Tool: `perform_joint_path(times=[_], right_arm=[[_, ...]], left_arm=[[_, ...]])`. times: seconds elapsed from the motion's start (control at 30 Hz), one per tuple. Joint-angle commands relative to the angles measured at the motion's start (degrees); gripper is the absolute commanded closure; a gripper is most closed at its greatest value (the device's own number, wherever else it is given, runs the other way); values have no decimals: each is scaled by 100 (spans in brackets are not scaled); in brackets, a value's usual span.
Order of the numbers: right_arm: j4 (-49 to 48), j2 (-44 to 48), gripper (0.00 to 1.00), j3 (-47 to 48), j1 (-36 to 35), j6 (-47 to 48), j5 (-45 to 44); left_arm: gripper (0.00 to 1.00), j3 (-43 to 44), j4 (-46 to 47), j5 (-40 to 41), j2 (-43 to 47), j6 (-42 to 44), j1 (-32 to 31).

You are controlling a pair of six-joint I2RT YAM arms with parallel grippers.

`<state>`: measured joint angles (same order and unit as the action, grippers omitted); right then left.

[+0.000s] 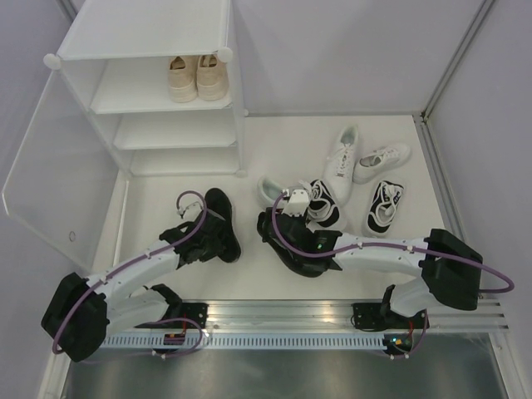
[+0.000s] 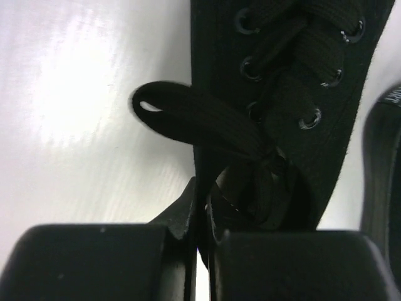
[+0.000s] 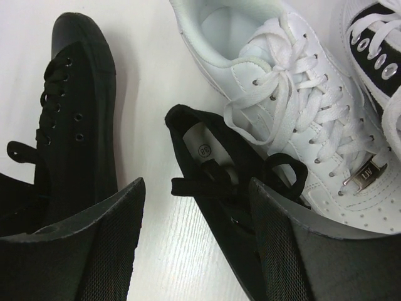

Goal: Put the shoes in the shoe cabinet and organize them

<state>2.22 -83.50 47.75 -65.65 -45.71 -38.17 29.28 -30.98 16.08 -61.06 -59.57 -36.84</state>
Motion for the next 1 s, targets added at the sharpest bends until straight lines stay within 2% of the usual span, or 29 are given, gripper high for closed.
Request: perform_joint_path(times=[0.0, 0.1, 0.3, 0.37, 0.53, 0.6, 0.67, 0.8, 0.97], right_arm=[[-29, 290, 28, -46, -27, 89, -243], [41, 484, 28, -143, -27, 124, -340], [226, 862, 29, -213, -18, 229, -542], [270, 993, 29, -222, -18, 273, -577], [393, 1240, 29, -248, -18, 361, -638], [411, 1337, 29, -275, -27, 388, -665], [428, 1389, 28, -301, -27, 423, -665], [534, 1468, 29, -319, -18, 441, -674], [481, 1539, 28, -336, -36, 537, -665]], left_arm=[[98, 664, -679, 867, 234, 164, 10], [98, 1305, -1390, 1414, 655, 602, 115], [98, 2816, -2078, 1696, 1192, 1814, 957], [98, 3223, -2227, 1654, 1158, 2167, 1222], [98, 4497, -2342, 1057, 719, 3284, 2487], [98, 5075, -2377, 619, 439, 3504, 2917], [98, 5429, -2430, 450, 314, 3531, 3024], [98, 6289, -2605, 554, 95, 3610, 3147], [98, 6941, -2667, 590, -187, 3619, 3341]])
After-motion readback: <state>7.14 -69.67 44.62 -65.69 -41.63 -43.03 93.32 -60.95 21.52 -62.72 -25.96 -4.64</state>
